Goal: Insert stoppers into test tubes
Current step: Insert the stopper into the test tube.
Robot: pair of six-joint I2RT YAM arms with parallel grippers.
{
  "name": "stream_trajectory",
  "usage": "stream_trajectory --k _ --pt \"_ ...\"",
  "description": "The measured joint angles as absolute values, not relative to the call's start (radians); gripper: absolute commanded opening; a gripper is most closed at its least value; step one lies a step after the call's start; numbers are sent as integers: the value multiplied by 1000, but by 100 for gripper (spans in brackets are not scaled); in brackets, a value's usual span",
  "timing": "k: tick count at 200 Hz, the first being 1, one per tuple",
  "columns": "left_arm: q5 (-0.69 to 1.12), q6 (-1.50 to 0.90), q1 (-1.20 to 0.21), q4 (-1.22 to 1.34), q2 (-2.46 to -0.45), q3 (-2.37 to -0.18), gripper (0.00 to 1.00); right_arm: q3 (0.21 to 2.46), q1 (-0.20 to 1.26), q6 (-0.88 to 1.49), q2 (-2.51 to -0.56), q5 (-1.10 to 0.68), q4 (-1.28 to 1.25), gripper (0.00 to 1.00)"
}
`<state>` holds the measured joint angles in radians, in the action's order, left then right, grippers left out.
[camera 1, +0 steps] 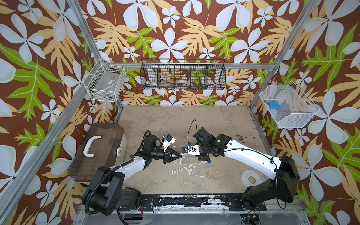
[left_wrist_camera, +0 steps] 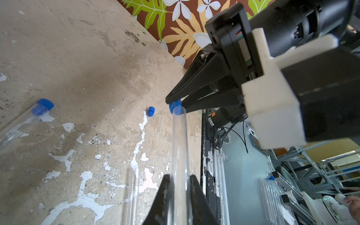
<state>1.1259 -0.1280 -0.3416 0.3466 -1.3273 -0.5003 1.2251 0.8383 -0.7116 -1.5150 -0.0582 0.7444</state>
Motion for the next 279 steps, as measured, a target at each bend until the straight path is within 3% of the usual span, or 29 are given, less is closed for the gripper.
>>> stream_trajectory --k 279 --pt "1164 -57 -356 281 -1322 -517 0 1213 863 -741 -1485 -48 762 16"
